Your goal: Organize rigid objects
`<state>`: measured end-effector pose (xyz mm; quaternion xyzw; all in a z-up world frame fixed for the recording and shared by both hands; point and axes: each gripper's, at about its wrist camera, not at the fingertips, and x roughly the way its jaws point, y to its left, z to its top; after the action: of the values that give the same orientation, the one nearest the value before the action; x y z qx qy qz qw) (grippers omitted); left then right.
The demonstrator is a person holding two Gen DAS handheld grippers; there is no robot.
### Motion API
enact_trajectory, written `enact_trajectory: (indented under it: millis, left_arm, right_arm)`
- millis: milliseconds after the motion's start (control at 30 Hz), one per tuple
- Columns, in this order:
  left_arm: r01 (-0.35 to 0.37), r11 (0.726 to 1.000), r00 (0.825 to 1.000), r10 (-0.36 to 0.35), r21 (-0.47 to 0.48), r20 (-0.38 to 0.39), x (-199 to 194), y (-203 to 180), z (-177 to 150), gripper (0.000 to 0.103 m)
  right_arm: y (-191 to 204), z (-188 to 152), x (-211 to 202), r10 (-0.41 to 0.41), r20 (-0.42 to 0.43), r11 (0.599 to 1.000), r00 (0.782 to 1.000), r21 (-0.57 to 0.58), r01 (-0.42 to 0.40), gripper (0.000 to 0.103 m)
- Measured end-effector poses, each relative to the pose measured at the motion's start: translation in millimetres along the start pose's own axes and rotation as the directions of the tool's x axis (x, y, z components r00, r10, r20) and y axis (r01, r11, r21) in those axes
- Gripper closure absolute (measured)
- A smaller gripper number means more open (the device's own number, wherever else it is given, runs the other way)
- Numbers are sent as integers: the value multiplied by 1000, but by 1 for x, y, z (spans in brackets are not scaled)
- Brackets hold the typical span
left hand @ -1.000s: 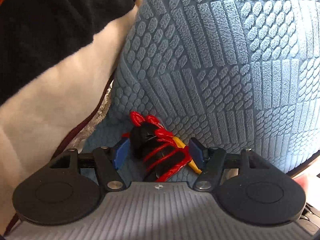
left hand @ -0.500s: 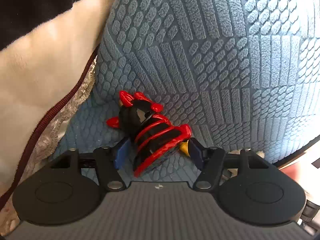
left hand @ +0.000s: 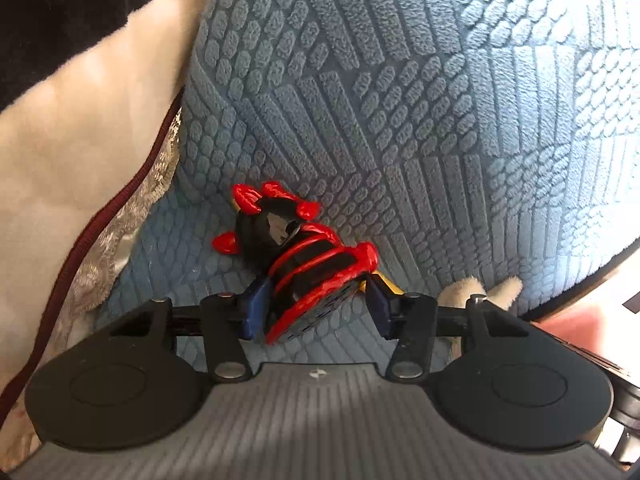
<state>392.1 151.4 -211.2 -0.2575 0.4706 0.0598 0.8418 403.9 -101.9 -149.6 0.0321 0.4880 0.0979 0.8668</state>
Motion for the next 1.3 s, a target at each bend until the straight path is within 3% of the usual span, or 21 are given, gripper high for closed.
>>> enact_trajectory:
  millis: [33, 100, 200, 367, 500, 533, 633, 767, 833, 867, 967, 1100, 1200, 1300]
  left_arm:
    - [14, 1000, 1000, -14, 4, -9, -1, -1, -1, 63]
    - [46, 999, 999, -46, -5, -28, -3, -1, -3, 68]
    - [45, 999, 998, -45, 8, -34, -5, -2, -6, 69]
    - [101, 991, 995, -102, -88, -10, -8, 13, -7, 68]
    - [215, 939, 975, -224, -269, -1, -4, 38, -6, 47]
    - [233, 920, 970, -242, -315, 10, -3, 44, -6, 38]
    - [253, 892, 965, -261, -375, 30, 0, 51, -7, 27]
    - [262, 862, 962, -271, -434, 42, 6, 56, -14, 26]
    - [271, 840, 960, -273, -470, 66, 11, 58, -20, 22]
    - [267, 836, 960, -273, -479, 58, 14, 57, -23, 22]
    - [251, 832, 964, -260, -495, 51, 20, 55, -28, 22]
    - [278, 797, 957, -277, -536, 86, 22, 61, -34, 22]
    - [284, 785, 955, -283, -550, 89, 20, 71, -35, 23]
    - [280, 787, 955, -288, -550, 74, 27, 71, -37, 25]
  right_arm:
    - [-3, -1, -2, 9, -6, 1000, 1000, 18, -9, 96]
    - [-10, -5, -8, 37, -13, 997, 999, 67, -36, 96]
    - [-10, -7, -18, 58, 0, 995, 998, 87, -57, 96]
    - [-6, -6, -25, 49, 38, 996, 998, 77, -52, 96]
    - [-15, -4, -20, 67, 14, 989, 998, 132, -68, 94]
    - [-15, -8, -18, 81, 5, 985, 997, 154, -81, 94]
    - [-17, -10, -22, 106, 10, 979, 994, 174, -106, 93]
    - [-9, -8, -20, 132, -1, 983, 991, 132, -131, 87]
    - [-5, -8, -13, 152, -19, 981, 988, 129, -148, 71]
    - [-2, -9, -10, 152, -24, 982, 988, 121, -148, 70]
    - [8, -8, -8, 132, -32, 989, 991, 74, -129, 70]
    - [19, -13, 7, 107, -46, 994, 993, 32, -106, 70]
    - [26, -16, 19, 72, -48, 997, 996, -7, -73, 70]
    - [30, -18, 27, 65, -59, 997, 996, -31, -67, 74]
